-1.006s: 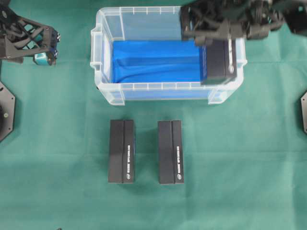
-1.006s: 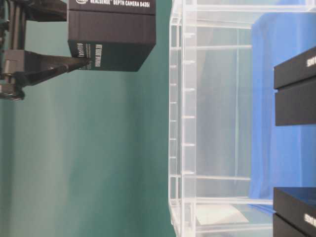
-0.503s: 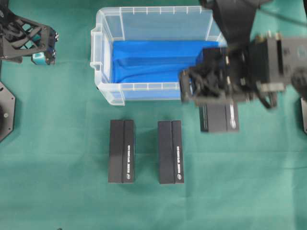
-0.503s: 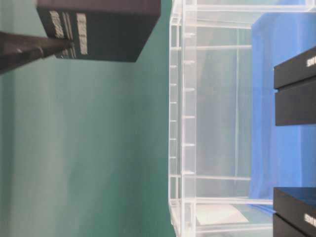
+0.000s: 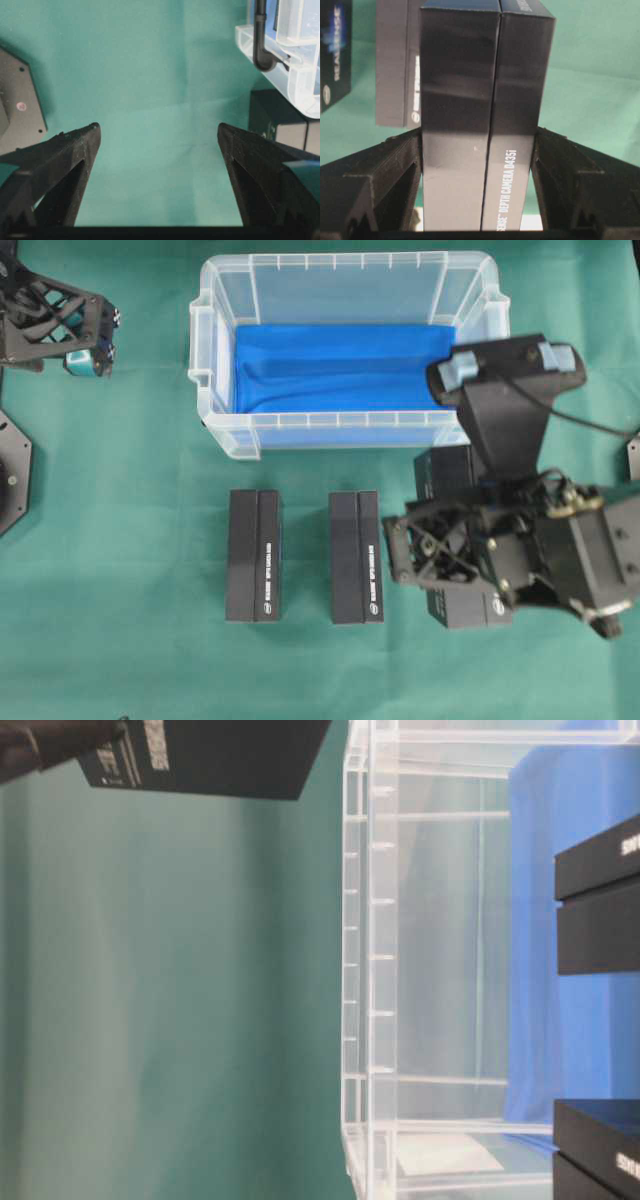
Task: Take out the box from the case.
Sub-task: 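Carry the box forward and lower it right of the middle box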
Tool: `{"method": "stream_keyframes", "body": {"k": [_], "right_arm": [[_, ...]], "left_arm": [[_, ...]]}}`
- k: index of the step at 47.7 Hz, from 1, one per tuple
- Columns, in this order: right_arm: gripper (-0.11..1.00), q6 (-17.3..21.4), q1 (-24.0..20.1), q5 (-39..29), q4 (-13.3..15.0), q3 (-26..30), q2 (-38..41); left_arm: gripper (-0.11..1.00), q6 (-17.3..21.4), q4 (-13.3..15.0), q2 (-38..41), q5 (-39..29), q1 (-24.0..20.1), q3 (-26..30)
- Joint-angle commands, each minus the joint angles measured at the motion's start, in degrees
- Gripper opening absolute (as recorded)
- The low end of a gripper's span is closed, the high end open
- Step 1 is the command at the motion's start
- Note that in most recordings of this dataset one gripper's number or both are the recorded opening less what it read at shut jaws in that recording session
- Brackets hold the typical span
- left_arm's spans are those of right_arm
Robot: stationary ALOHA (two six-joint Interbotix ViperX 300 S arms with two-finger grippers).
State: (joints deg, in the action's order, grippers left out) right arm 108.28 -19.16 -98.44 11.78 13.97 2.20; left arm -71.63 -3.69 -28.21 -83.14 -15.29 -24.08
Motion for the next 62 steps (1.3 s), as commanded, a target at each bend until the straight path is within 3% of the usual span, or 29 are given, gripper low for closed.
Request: {"method": "stream_keyframes", "body": {"k": [1,20,29,39,62], "right_arm": [[0.64,0.1,0.1,-0.4,0.4,1.6,-0.9],[0.64,0.5,0.1,1.2,-0.2,-3.4,-0.2],[0.64,0.9,0.1,7.3,-0.7,-9.2,-0.2],[0.64,4.9,-0.2,15.8,-2.0,-17.0,-0.2],[0.64,6.9,-0.2,31.4,-4.4,-30.8,-0.2]], "left_arm": [[0.97,0.0,0.1,-0.5,0.0,0.2,0.6],[0.97,0.0,0.2,-0.5,0.0,0.2,0.6],[0.97,0.0,0.1,-0.5,0.0,0.2,0.6],[0.97,0.0,0.1,-0.5,0.0,0.2,0.6],[0.97,0.0,0.1,-0.5,-0.1,0.2,0.6]]}}
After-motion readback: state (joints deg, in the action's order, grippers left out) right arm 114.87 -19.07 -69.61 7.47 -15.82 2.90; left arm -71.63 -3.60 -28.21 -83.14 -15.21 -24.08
